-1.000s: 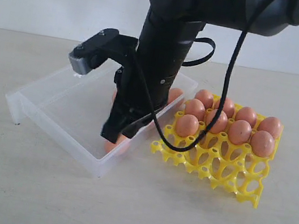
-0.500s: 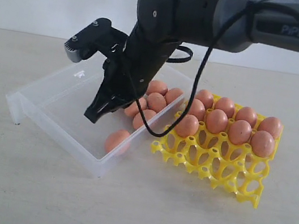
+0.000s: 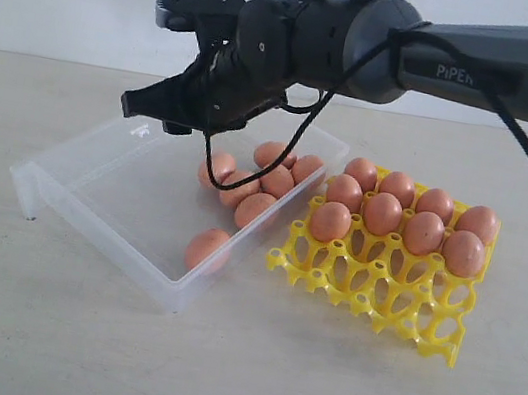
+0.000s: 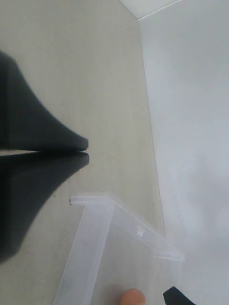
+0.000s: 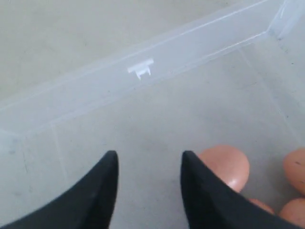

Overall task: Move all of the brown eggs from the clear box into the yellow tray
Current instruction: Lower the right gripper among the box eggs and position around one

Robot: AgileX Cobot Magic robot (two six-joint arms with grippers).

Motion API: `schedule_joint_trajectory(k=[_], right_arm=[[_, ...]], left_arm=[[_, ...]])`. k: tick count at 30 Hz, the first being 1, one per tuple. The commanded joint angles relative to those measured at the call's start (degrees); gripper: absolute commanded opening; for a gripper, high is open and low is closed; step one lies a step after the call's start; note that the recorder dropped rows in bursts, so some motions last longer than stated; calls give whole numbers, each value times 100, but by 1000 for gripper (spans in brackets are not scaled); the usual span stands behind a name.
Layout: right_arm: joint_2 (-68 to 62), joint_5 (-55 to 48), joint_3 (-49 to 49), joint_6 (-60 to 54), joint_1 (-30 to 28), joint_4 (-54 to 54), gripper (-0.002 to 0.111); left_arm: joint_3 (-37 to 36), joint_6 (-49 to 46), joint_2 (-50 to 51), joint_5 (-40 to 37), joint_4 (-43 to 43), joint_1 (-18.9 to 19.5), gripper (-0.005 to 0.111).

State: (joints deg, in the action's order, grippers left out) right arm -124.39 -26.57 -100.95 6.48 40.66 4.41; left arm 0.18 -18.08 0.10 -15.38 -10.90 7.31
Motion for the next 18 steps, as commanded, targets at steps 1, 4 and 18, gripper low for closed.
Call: schedule_joint_trajectory(k=[1,4,18], right_arm=[[-104,147,-32,1030,-20,-237,54],[-288,-151,-32,1850,-124,-370,54],[-520,-1018,-32,2642,-519,-6,54]], left_arm=[[-18,52,-10,54,-21,7,-4],[-18,52,-10,54,-21,7,-4],[-18,52,-10,43,-21,7,-4]])
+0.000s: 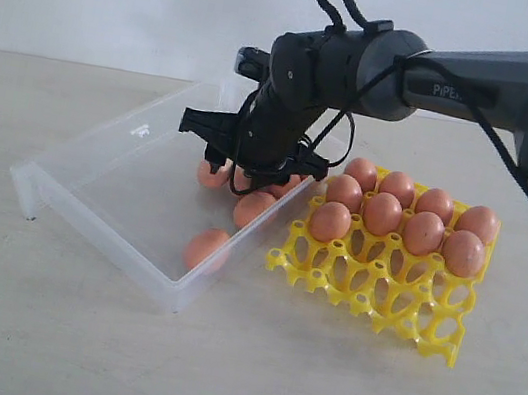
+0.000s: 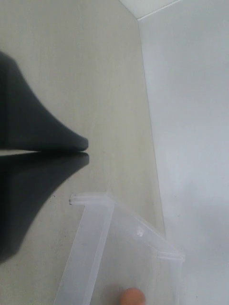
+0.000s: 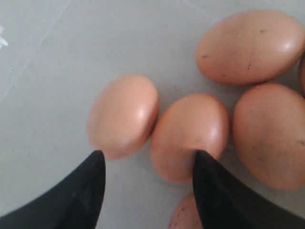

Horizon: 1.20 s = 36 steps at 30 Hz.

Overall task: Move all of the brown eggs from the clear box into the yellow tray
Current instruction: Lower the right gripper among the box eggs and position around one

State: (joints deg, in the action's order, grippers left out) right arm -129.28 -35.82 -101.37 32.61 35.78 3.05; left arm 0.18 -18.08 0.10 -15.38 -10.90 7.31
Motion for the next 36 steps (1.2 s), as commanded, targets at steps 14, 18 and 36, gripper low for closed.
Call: schedule_joint_trajectory(k=[14,18,36], right_arm=[[-348,729,11,599,-91,93,54],[-348,1314,11,941,-128,93,54],[251,1001,11,-1696,20,-201,54]], left_arm=[[-18,52,-10,43,-21,7,-4],[-18,52,-10,43,-21,7,-4],[-18,52,-10,43,-21,7,-4]])
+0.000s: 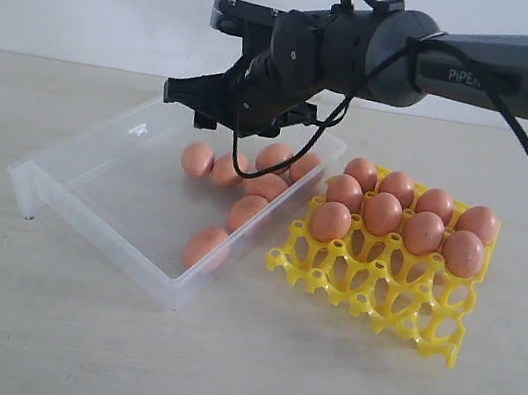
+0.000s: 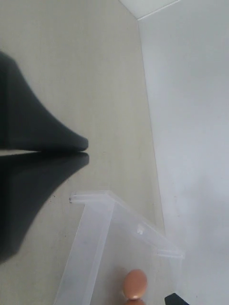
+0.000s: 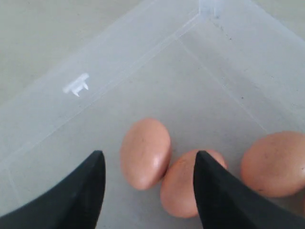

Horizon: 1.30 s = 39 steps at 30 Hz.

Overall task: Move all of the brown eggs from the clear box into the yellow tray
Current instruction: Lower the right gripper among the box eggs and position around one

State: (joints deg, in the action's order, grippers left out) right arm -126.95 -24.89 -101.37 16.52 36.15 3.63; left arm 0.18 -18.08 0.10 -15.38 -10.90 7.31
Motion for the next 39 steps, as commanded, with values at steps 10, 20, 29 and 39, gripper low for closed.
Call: schedule_joint_trajectory(k=[10,20,29,39], right_arm=[[19,-1247,11,-1758,-17,-942,54],[19,-1910,11,-5330,-17,-1056,54],[19,-2084,11,-6440,-331,-524,54],[-363,-1898,11,-7148,-425,-241,54]], left_arm=[[-18,52,-10,43,-21,7,-4],[-18,52,-10,43,-21,7,-4],[-18,52,-10,43,-21,7,-4],[-18,52,-10,43,-21,7,-4]])
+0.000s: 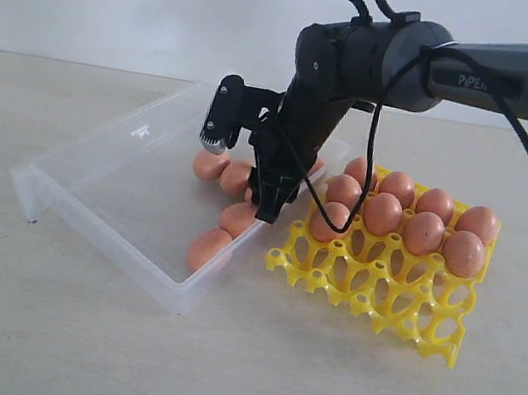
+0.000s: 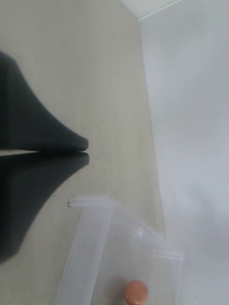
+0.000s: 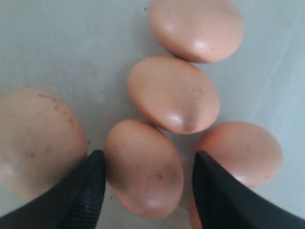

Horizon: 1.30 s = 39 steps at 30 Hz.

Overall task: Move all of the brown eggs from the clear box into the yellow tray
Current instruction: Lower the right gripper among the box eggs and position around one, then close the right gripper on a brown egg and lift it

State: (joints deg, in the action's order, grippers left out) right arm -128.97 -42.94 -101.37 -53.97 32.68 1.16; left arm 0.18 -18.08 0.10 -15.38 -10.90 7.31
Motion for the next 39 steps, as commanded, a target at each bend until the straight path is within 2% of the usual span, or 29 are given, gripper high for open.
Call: schedule_joint_trajectory(k=[1,11,16,22,27,35,39], right_arm=[[-199,-81,11,-99,-78,6,54],[-388,232,11,474,-78,-7,54],[-388,626,11,1160,-78,-7,54],[-366,567,11,1848,-78,29,54],[-366,499,11,2697,-78,506,54],[-366,598,11,3370,-78,1718,54],[-366,650,11,3671,-78,1735,54]], left_arm=[[-18,52,-10,43,-21,7,-4],[-18,52,-10,43,-21,7,-4],[-18,52,-10,43,-21,7,-4],[-18,52,-10,43,-21,7,-4],[-18,52,-10,43,-21,7,-4],[-18,52,-10,54,-21,7,-4],[-18,52,-10,54,-21,7,-4]])
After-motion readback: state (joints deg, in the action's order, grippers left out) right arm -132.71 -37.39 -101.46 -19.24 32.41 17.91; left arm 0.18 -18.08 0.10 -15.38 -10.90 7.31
